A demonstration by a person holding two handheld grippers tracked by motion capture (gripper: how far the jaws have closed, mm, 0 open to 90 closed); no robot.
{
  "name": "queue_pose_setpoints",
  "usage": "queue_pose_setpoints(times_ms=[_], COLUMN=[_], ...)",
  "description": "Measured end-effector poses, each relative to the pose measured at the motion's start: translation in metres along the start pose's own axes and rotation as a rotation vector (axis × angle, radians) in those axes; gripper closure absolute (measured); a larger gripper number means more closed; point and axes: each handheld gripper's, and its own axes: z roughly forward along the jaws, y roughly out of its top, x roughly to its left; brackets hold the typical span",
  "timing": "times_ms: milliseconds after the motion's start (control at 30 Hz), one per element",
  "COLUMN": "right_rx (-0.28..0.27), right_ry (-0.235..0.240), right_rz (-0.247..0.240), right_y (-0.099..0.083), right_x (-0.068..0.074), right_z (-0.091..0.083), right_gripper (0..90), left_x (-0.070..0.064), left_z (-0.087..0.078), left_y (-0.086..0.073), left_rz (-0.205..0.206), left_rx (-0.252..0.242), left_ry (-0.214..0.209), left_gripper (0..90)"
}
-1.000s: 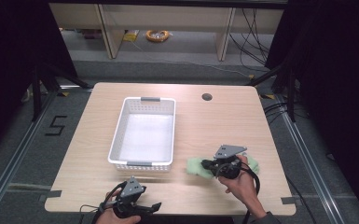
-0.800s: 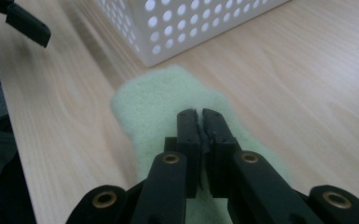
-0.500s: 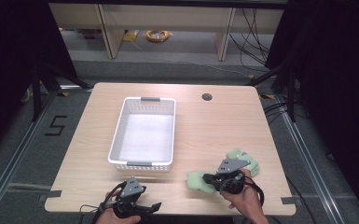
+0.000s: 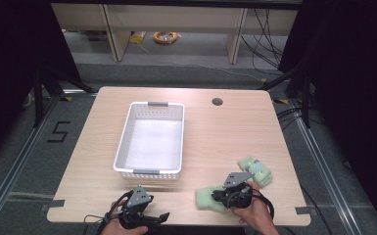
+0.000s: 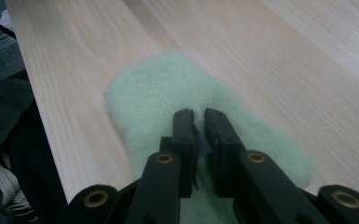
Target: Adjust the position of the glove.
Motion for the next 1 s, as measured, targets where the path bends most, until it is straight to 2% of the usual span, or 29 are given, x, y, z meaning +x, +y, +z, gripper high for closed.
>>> queue_pose_setpoints(times_ms=[67, 100, 200, 267, 300, 333, 367, 400, 433, 467, 500, 567, 600, 633, 700, 767, 800, 833, 900, 933, 967, 1000], right_rx=[0.010, 0.010, 0.004, -0.001, -0.024, -0.024, -0.049, -0.072, -0.109, -0.109, -0.110, -0.124, -0.129, -0.119, -0.115, -0.113, -0.110, -0.111, -0.114, -0.113, -0.109, -0.111], right_ry=[-0.001, 0.005, 0.007, 0.017, 0.004, 0.004, -0.007, -0.026, -0.085, -0.085, -0.102, -0.161, -0.178, -0.249, -0.267, -0.308, -0.325, -0.346, -0.357, -0.362, -0.373, -0.368], right_rz=[-0.003, 0.003, 0.027, 0.016, 0.059, 0.059, 0.039, 0.038, 0.065, 0.065, 0.069, 0.116, 0.131, 0.169, 0.189, 0.193, 0.239, 0.232, 0.244, 0.281, 0.289, 0.269], right_y=[0.000, 0.000, 0.001, 0.003, 0.005, 0.005, 0.006, 0.007, 0.008, 0.008, 0.007, 0.003, 0.000, -0.007, -0.010, -0.018, -0.023, -0.029, -0.032, -0.035, -0.037, -0.040], right_x=[0.000, 0.000, 0.000, 0.000, -0.001, -0.001, -0.004, -0.008, -0.016, -0.016, -0.020, -0.029, -0.035, -0.045, -0.047, -0.060, -0.064, -0.074, -0.077, -0.077, -0.080, -0.085], right_z=[-0.001, 0.000, -0.001, -0.004, -0.011, -0.011, -0.013, -0.021, -0.035, -0.035, -0.040, -0.052, -0.058, -0.071, -0.075, -0.083, -0.088, -0.093, -0.094, -0.095, -0.095, -0.094], right_gripper=[80.3, 79.3, 70.5, 61.6, 58.8, 58.8, 57.8, 56.8, 56.2, 56.2, 55.9, 55.7, 55.7, 55.8, 55.9, 56.8, 56.9, 56.9, 56.8, 56.8, 56.9, 57.0], left_x=[0.000, -0.001, 0.000, 0.000, 0.000, 0.000, -0.001, 0.000, 0.000, 0.000, -0.001, -0.001, 0.000, 0.000, 0.000, 0.000, -0.001, -0.001, -0.001, -0.001, -0.001, 0.000], left_z=[0.000, 0.001, -0.001, 0.000, 0.001, 0.001, 0.001, 0.001, 0.002, 0.001, 0.002, 0.002, 0.001, 0.001, 0.001, 0.001, 0.002, 0.002, 0.002, 0.002, 0.003, 0.003], left_y=[0.000, 0.000, 0.000, 0.000, 0.000, 0.000, 0.000, -0.001, -0.001, -0.001, -0.001, -0.001, 0.000, 0.000, 0.000, -0.001, -0.001, -0.001, 0.000, -0.001, -0.001, -0.001], left_rz=[-0.009, -0.031, -0.010, 0.001, -0.002, -0.002, -0.003, 0.000, -0.004, -0.005, -0.026, -0.025, -0.002, 0.002, 0.003, 0.002, -0.013, -0.012, -0.011, -0.010, -0.011, 0.007], left_rx=[0.002, 0.003, 0.011, 0.007, -0.001, -0.001, -0.003, 0.004, -0.003, -0.003, -0.007, -0.009, -0.008, 0.000, 0.001, 0.004, -0.011, -0.012, 0.001, -0.003, -0.004, 0.006], left_ry=[0.000, -0.007, -0.007, -0.005, -0.001, -0.001, 0.003, -0.001, 0.006, 0.014, 0.002, 0.004, 0.005, 0.005, 0.004, 0.004, 0.006, 0.006, -0.002, -0.001, -0.003, 0.009], left_gripper=[18.8, 18.8, 18.8, 18.9, 18.9, 18.9, 18.9, 18.9, 18.8, 18.8, 18.9, 18.9, 18.9, 18.9, 18.9, 18.9, 18.9, 18.9, 18.9, 18.9, 19.0, 19.0])
